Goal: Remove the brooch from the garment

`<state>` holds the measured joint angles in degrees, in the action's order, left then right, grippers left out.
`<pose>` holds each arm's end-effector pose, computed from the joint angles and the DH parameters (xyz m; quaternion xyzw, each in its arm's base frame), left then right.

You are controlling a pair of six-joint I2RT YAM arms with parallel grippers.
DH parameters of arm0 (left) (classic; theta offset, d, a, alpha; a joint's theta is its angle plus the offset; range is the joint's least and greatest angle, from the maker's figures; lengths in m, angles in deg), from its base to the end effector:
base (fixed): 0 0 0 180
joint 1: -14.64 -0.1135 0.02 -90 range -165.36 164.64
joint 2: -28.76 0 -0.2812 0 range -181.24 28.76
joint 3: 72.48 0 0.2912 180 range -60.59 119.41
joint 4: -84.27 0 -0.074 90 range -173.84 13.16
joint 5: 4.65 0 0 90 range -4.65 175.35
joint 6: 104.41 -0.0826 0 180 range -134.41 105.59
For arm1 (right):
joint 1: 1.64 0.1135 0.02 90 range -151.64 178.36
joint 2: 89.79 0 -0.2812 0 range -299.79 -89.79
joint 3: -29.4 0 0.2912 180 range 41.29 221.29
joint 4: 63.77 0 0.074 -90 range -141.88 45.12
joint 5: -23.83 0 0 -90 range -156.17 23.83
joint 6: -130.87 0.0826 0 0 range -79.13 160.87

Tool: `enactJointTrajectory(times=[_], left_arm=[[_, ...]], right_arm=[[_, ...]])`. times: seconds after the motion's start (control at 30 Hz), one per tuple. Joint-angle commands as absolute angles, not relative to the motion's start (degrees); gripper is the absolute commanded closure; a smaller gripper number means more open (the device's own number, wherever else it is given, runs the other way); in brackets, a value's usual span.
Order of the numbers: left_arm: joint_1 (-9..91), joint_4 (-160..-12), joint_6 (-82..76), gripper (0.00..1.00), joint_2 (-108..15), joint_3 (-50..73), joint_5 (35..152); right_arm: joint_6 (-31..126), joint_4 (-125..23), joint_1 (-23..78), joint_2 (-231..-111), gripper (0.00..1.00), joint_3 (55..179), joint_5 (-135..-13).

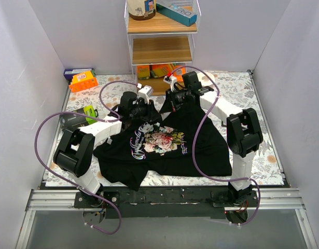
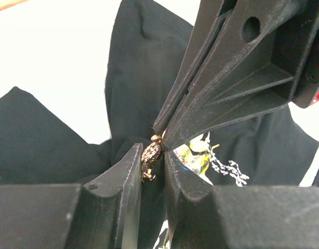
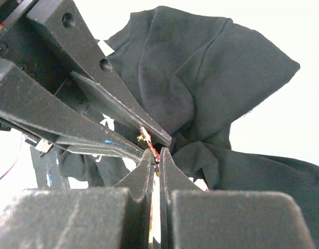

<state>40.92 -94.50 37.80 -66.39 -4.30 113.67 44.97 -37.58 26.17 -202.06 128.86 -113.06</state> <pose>0.3719 -0.2273 0.1922 -0.0642 0.8390 -0.4776 0.2528 0.4246 0.2922 0.2271 -0.3377 0.7752 0.4538 0.2810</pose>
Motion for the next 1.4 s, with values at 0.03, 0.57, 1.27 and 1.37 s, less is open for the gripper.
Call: enactJointTrajectory(times=[0.03,0.57,1.27,1.37], left_arm=[[44.3,-100.2,34.7,0.95,-67.3,1.4,100.8],[37.4,-81.9,17.2,0.55,-56.1,-0.5,127.1],[36.3,-76.3,16.9,0.6,-56.9,0.3,126.0],[34.8,-76.9,20.6,0.58,-54.7,-1.2,122.4]], right_arm=[[48.1,-32.6,31.4,-200.5,0.99,133.0,-122.1],[46.2,-37.8,27.2,-197.7,0.99,126.1,-128.5],[43.3,-38.3,27.2,-194.9,0.99,124.4,-124.0],[45.4,-42.2,28.2,-193.3,0.99,123.0,-119.9]])
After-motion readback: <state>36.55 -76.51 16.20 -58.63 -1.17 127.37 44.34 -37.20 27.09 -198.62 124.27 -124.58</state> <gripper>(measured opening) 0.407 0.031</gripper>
